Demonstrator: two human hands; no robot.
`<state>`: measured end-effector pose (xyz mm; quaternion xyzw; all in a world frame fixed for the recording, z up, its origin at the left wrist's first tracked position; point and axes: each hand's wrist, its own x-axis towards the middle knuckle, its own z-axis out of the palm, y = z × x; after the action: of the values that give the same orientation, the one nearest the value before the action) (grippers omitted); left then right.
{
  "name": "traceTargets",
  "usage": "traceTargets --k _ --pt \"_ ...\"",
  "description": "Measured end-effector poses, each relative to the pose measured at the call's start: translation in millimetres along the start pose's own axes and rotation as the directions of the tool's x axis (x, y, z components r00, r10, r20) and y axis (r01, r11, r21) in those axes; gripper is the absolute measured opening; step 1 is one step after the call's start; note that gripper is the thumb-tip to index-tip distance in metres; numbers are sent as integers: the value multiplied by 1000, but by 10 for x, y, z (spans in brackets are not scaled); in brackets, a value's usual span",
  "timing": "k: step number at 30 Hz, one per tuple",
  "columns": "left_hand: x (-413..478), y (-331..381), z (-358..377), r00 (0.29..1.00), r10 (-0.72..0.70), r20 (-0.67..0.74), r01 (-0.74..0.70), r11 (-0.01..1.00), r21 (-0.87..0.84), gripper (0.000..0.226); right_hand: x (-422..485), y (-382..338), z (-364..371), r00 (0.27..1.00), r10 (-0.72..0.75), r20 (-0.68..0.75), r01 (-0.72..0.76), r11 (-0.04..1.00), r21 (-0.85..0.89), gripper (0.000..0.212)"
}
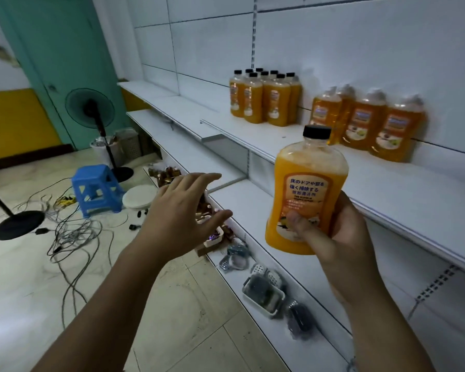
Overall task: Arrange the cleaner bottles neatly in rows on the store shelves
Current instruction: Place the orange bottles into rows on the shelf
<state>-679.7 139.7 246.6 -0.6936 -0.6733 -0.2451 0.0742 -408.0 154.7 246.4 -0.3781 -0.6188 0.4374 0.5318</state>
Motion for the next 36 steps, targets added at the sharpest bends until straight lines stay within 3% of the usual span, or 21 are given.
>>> traceTargets --k 10,21,30,36 --pt "662 -1183 74 1000 2 -9 -2 1000 3 76 933 222 958 998 -10 -54 10 1000 -7 54" --pt "2274 -2028 659 999 52 -8 -51 999 14 74 2641 718 1490 992 -15 -127 13 1000 -15 59" --pt "3635 -2527 1202 973 232 -16 -233 968 -96 70 3655 975 1762 961 -27 -275 2 996 -92 68" --pt "4578 -2670 1629 914 405 17 -391 892 -226 73 4187 1083 1929 888 -73 -454 -30 976 -215 65"
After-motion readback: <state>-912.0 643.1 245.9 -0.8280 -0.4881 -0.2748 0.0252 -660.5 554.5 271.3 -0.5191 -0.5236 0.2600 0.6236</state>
